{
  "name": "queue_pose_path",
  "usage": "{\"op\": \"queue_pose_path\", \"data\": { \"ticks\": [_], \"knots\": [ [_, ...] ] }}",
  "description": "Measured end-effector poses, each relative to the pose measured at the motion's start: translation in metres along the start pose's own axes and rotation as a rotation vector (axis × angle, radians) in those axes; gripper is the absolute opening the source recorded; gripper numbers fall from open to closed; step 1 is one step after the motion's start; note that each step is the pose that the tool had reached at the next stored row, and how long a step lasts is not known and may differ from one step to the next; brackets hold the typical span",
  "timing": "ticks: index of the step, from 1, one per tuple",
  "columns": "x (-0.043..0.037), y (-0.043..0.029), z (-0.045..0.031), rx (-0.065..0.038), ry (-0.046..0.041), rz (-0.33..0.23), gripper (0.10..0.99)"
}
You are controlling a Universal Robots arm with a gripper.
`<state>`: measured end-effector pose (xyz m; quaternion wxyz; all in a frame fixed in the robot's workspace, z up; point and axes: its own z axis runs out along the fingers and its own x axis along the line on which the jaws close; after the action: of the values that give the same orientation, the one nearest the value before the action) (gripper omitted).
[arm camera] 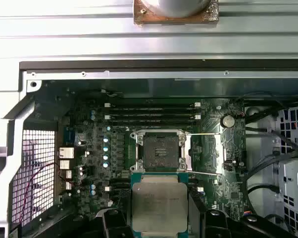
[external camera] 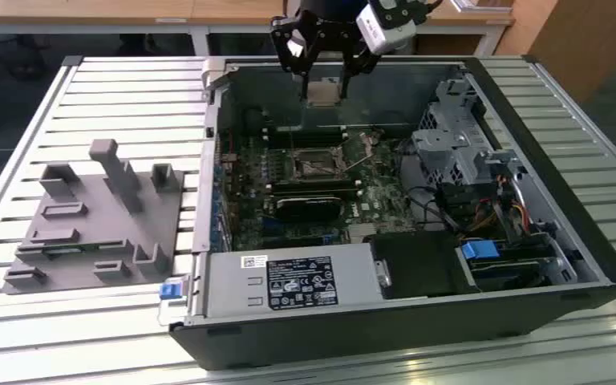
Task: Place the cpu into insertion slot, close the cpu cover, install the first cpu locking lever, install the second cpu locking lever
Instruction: 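Place the cpu into insertion slot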
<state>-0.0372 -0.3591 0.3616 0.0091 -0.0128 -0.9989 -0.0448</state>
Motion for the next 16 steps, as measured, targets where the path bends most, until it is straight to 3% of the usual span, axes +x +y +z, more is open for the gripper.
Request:
{"op": "queue_pose_path", "data": {
  "ticks": [9, 16],
  "knots": [
    [0.0000, 0.0000, 0.0000, 0.000, -0.0004, 0.004, 0.541],
    [0.0000, 0.0000, 0.0001, -0.001, -0.0065, 0.073, 0.541]
  ]
}}
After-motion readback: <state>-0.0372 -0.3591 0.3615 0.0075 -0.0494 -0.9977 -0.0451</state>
